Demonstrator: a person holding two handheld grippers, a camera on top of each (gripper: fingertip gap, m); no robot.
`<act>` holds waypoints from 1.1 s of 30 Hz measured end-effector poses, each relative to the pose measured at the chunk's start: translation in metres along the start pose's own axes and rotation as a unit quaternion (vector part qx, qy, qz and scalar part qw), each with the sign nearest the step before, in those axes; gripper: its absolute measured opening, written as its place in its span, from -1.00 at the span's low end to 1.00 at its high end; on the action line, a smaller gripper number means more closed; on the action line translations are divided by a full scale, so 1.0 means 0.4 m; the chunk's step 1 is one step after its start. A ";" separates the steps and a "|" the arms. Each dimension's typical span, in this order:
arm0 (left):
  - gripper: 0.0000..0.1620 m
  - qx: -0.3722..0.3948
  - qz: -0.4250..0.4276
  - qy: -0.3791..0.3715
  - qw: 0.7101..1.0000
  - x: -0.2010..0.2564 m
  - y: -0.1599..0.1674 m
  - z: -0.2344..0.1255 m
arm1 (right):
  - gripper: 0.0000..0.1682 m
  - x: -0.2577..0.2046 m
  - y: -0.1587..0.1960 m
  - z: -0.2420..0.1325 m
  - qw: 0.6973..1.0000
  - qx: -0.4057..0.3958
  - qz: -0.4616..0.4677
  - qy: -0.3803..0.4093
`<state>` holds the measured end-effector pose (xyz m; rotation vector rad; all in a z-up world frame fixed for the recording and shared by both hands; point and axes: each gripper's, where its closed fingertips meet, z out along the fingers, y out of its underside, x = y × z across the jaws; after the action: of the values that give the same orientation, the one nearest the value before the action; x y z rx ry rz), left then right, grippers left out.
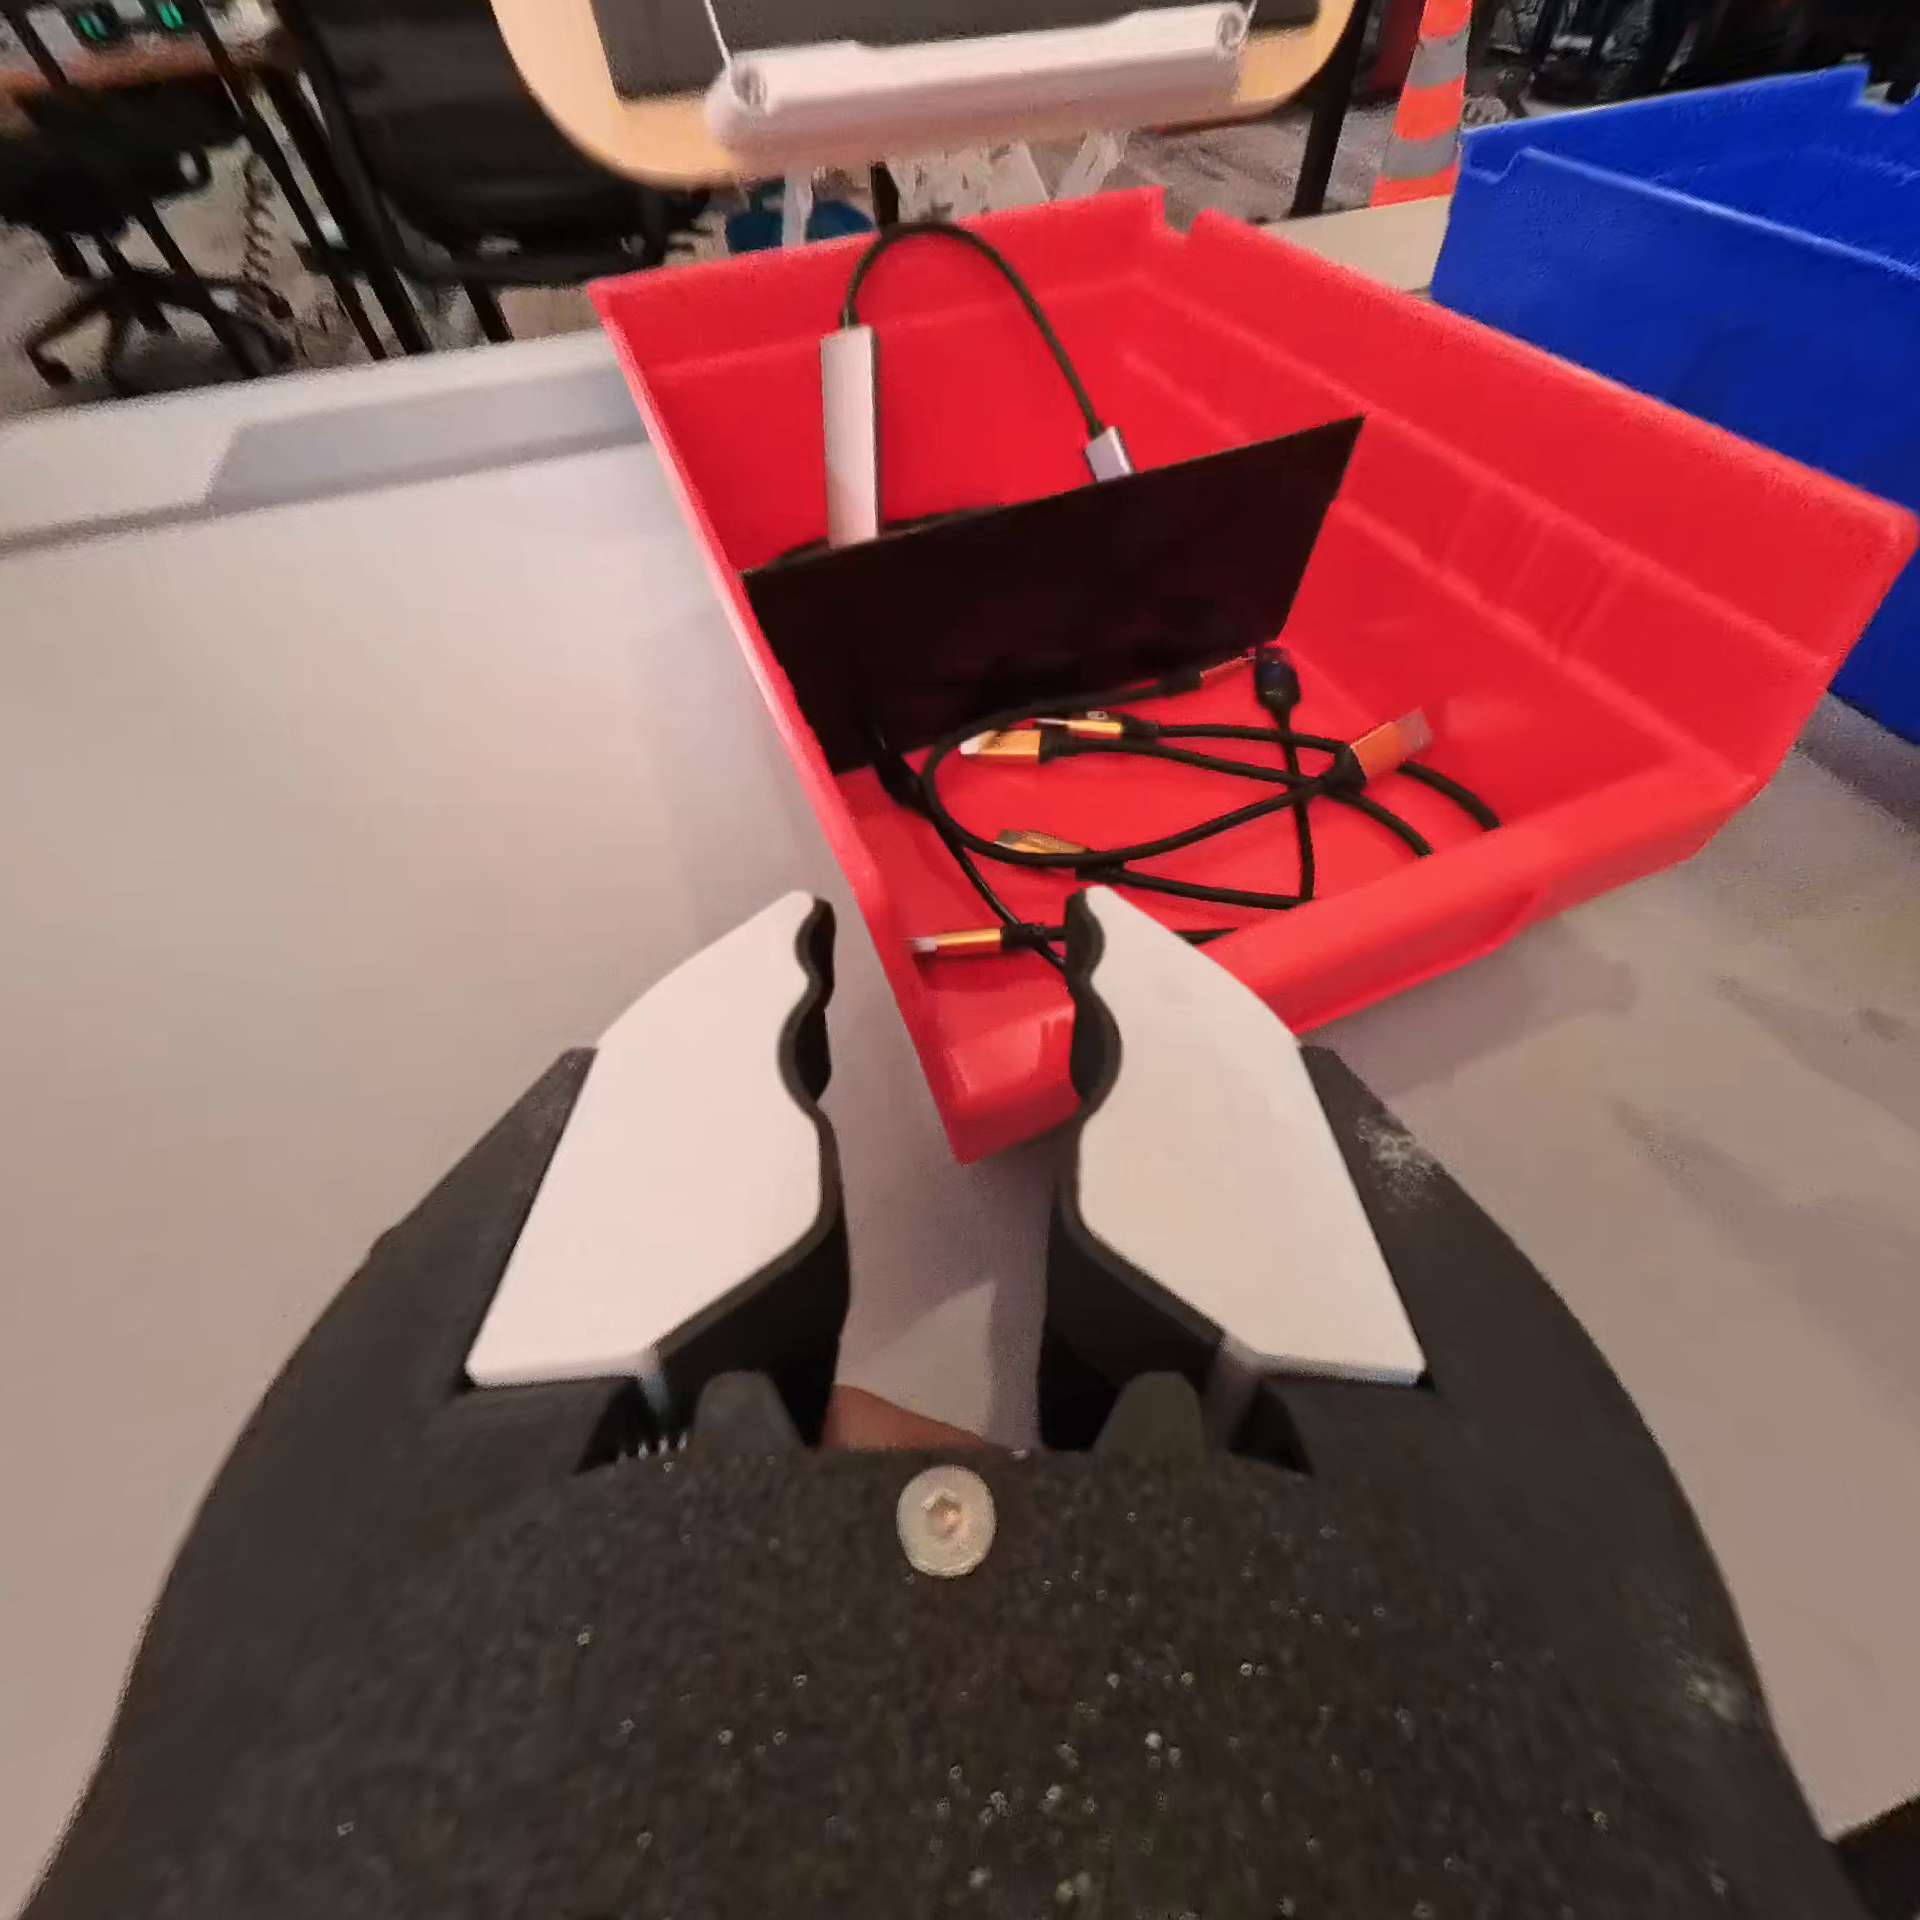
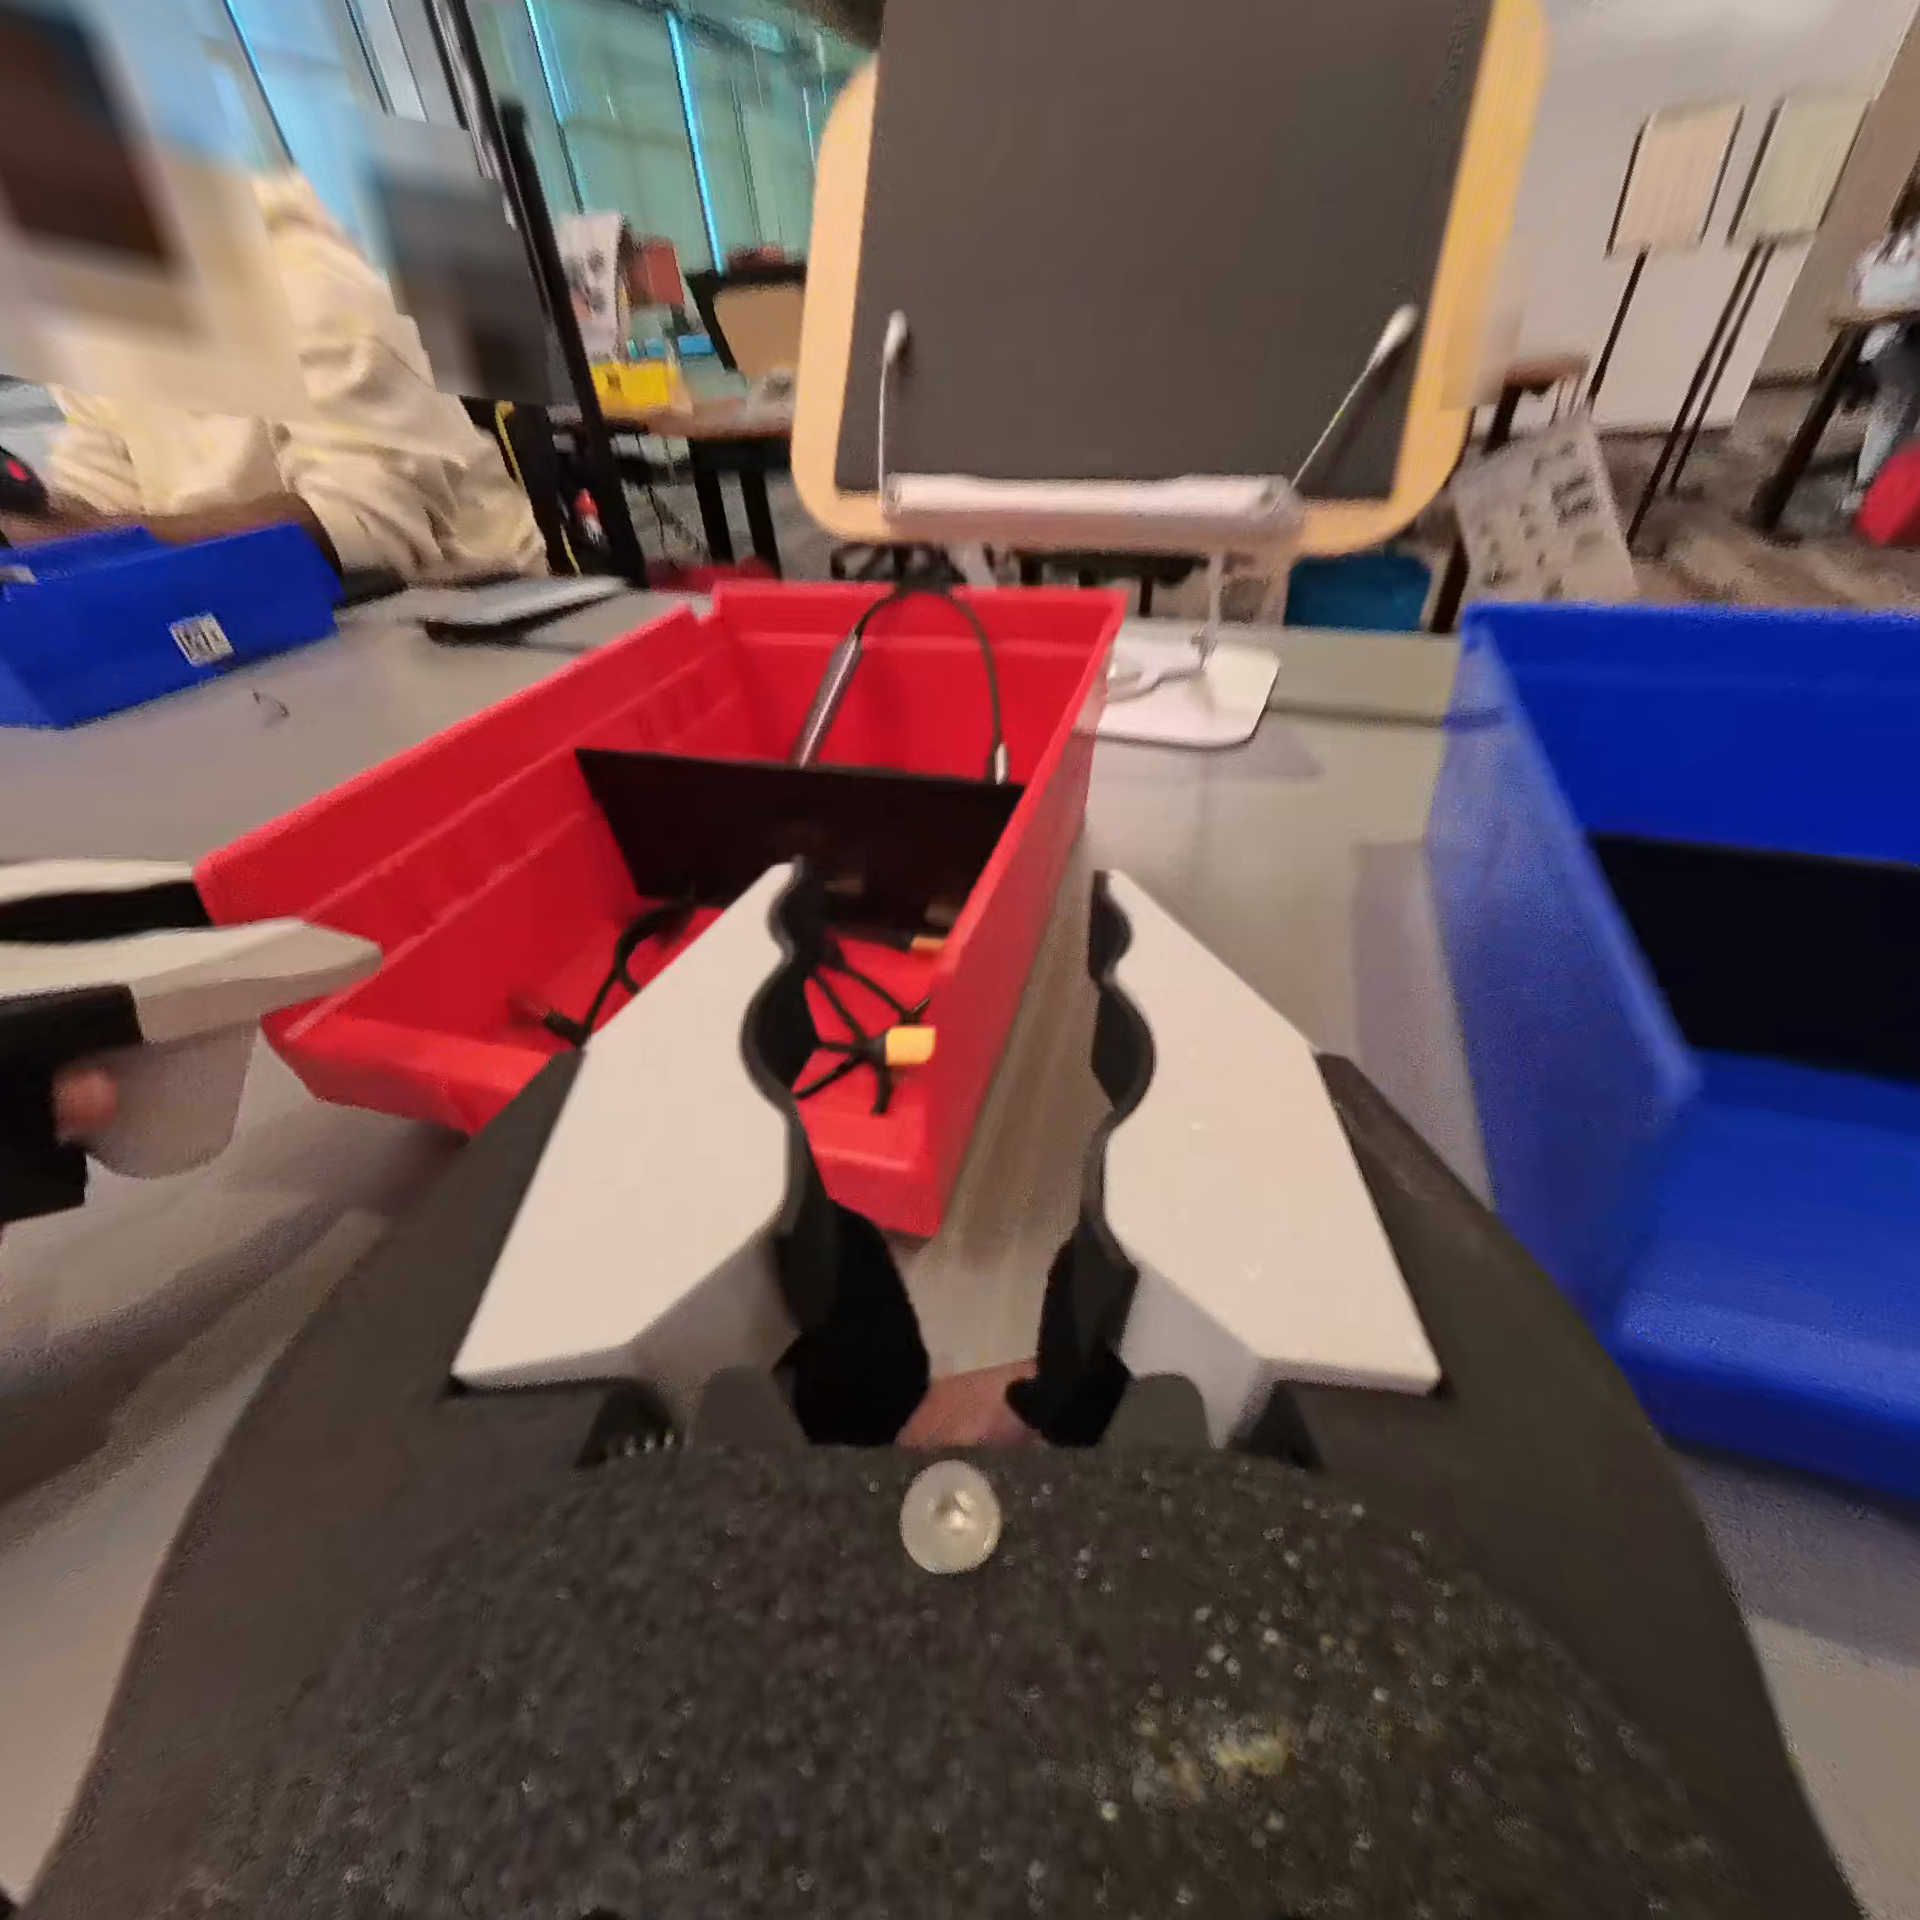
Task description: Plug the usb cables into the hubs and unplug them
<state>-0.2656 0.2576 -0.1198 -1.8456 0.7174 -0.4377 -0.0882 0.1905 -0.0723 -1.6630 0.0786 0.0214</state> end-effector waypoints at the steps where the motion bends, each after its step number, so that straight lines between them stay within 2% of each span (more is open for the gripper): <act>1: -0.50 0.003 -0.011 0.002 1.000 -0.001 -0.002 0.004 | -0.39 -0.015 0.020 0.016 1.000 -0.018 -0.007 0.002; 8: -0.60 -0.038 -0.030 0.006 0.999 -0.017 0.042 0.056 | -0.33 -0.018 0.141 0.104 0.989 -0.130 -0.040 0.056; 9: -0.61 -0.037 -0.033 0.012 0.999 -0.014 0.039 0.061 | -0.39 -0.011 0.135 0.107 0.989 -0.123 -0.042 0.068; 10: -0.64 -0.031 -0.037 0.009 0.999 -0.015 0.033 0.063 | -0.55 -0.008 0.127 0.109 0.990 -0.113 -0.040 0.072; 12: -0.71 -0.027 -0.043 -0.002 0.999 -0.025 0.029 0.064 | -0.75 -0.002 0.123 0.114 0.991 -0.107 -0.023 0.079; 13: -0.80 -0.025 -0.047 -0.006 0.999 -0.031 0.027 0.062 | -0.84 0.006 0.123 0.116 0.990 -0.109 -0.015 0.088; 15: -0.86 -0.028 -0.045 -0.010 0.999 -0.042 0.028 0.062 | -0.93 0.008 0.120 0.117 0.989 -0.117 -0.006 0.092; 19: -0.89 -0.026 -0.063 0.004 0.998 -0.075 0.016 0.052 | -0.94 -0.029 0.099 0.114 0.988 -0.123 0.008 0.096; 23: -0.93 -0.009 -0.085 -0.003 0.996 -0.167 -0.007 0.016 | -0.93 -0.128 0.055 0.141 0.991 -0.104 0.020 0.085; 27: -0.95 0.015 -0.109 -0.026 0.994 -0.312 -0.023 -0.037 | -0.93 -0.270 0.024 0.200 0.994 -0.084 0.018 0.074; 33: -0.95 0.062 -0.066 -0.058 0.994 -0.554 -0.041 -0.130 | -0.91 -0.505 0.015 0.290 0.997 -0.053 -0.010 0.047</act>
<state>-0.4594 0.3708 -0.0776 -1.7918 0.4795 -0.4461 -0.2861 0.3132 -0.0767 -1.7704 0.1334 -0.0689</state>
